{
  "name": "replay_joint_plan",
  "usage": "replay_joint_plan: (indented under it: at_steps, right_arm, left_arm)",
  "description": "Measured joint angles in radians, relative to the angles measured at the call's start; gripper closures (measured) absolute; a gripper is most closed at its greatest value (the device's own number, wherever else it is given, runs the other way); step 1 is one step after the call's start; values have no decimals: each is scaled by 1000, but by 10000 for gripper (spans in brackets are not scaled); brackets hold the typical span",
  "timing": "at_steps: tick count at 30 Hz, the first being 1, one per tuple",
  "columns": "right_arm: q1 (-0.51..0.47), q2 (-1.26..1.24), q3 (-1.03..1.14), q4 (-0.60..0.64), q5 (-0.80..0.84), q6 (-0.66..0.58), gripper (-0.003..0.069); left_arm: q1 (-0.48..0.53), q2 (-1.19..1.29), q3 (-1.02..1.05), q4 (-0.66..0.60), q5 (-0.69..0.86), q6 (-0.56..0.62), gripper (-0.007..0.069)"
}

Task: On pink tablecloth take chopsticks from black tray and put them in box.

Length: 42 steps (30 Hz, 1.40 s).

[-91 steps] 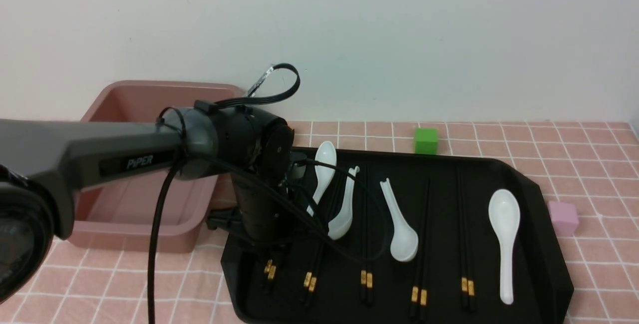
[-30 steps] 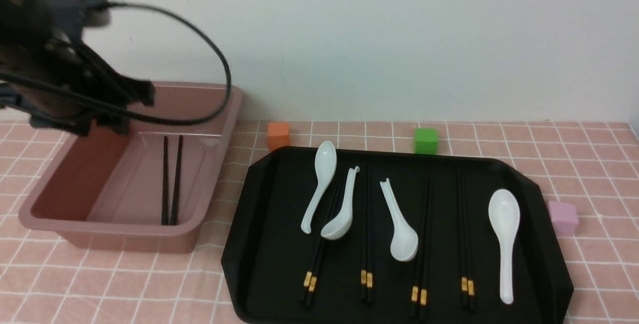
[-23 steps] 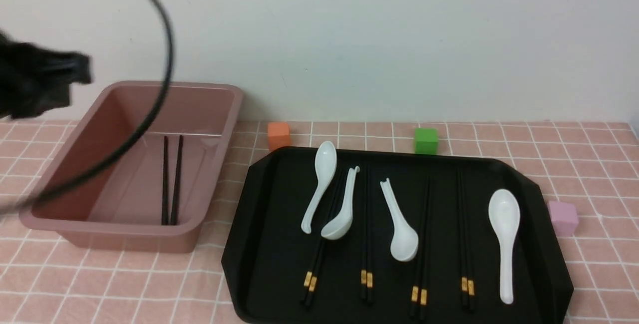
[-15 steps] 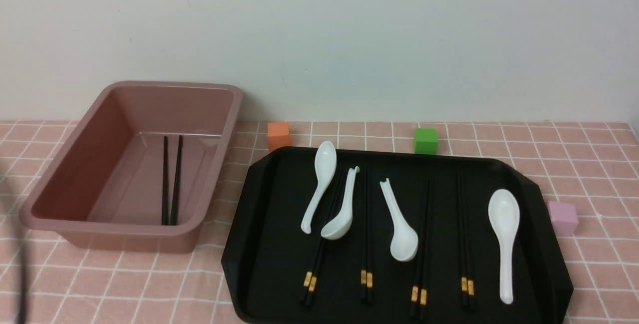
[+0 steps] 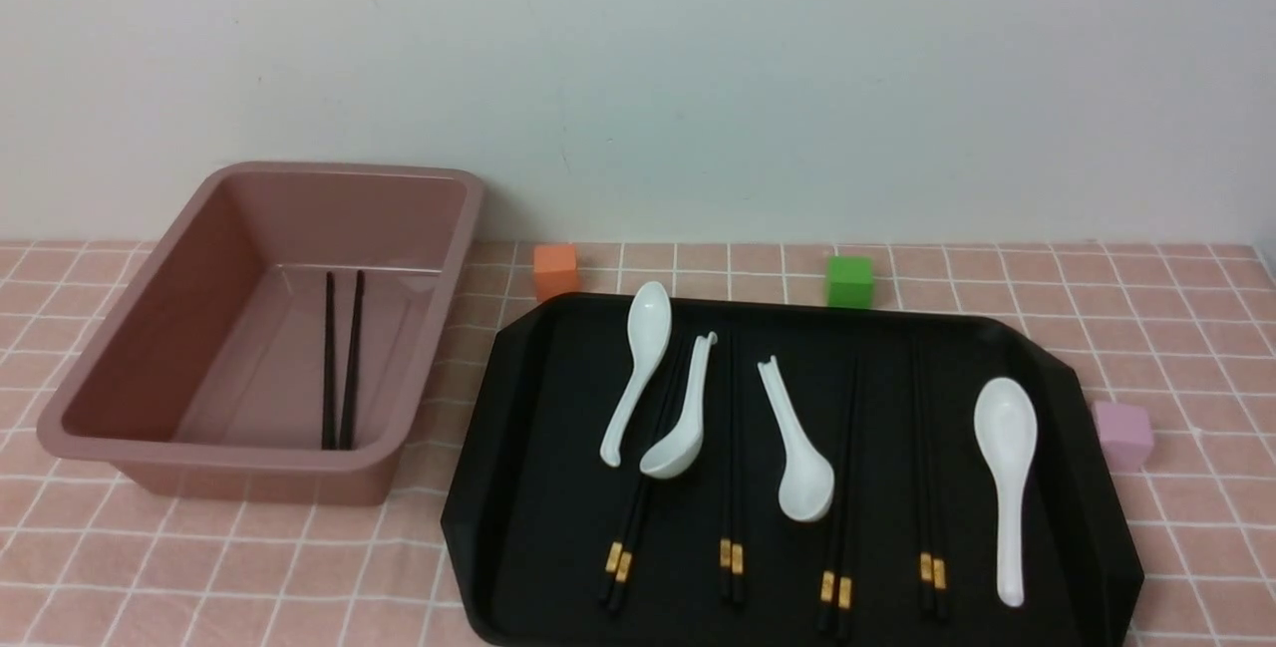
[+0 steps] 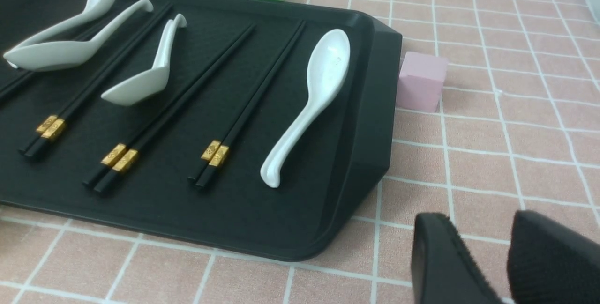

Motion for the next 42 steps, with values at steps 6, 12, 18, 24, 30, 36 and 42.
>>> replay_joint_plan:
  at_steps: [6,12,18,24,30,36,42]
  right_arm:
    - [0,0,0,0,0,0,419]
    - [0,0,0,0,0,0,419]
    - [0,0,0,0,0,0,419]
    - [0,0,0,0,0,0,419]
    - [0,0,0,0,0,0,419]
    - [0,0,0,0,0,0,419]
    - [0,0,0,0,0,0,419]
  left_arm:
    - [0,0,0,0,6,0,638]
    - [0,0,0,0,7,0,638]
    - [0,0,0,0,7,0,638]
    - [23,-2,41,0,-45,8,638]
    - [142,-26,160,-20,-131,29,638]
    - [152,-32,287,-77,39,35,638]
    - [152,-32,291,-92,91,42,638]
